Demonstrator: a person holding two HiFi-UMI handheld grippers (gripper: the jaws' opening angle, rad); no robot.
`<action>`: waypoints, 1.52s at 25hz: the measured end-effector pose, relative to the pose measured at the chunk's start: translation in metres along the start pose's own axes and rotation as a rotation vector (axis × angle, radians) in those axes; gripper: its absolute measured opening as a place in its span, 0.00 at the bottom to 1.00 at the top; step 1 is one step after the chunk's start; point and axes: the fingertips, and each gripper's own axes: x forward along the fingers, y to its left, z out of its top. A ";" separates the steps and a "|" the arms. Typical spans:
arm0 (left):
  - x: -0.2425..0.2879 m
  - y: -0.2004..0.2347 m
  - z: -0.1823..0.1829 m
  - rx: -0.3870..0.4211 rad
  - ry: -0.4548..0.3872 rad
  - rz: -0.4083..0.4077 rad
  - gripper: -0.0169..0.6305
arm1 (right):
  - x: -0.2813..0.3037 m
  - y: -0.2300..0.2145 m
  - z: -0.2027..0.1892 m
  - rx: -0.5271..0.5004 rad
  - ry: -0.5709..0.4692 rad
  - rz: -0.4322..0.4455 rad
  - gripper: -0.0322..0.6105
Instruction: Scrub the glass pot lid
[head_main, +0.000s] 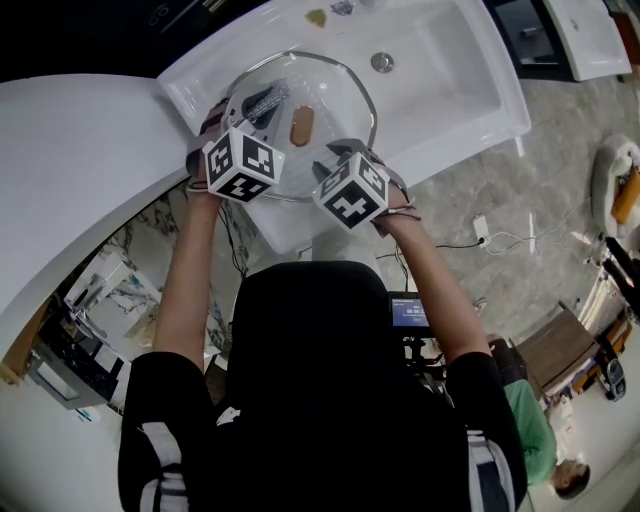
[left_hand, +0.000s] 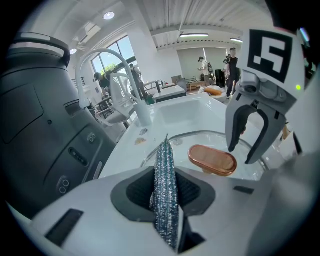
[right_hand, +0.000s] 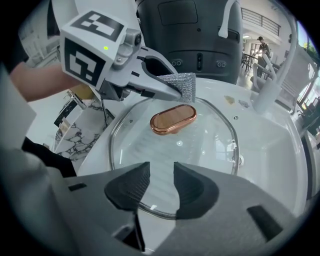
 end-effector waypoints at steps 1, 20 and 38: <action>0.000 0.000 0.000 -0.001 0.002 0.002 0.15 | 0.000 0.000 0.000 0.000 -0.002 0.001 0.26; -0.060 -0.004 0.019 -0.059 -0.089 0.051 0.15 | -0.025 -0.007 0.014 0.100 -0.078 -0.018 0.11; -0.168 -0.037 0.047 -0.122 -0.255 0.087 0.15 | -0.131 0.022 0.050 0.223 -0.412 -0.237 0.05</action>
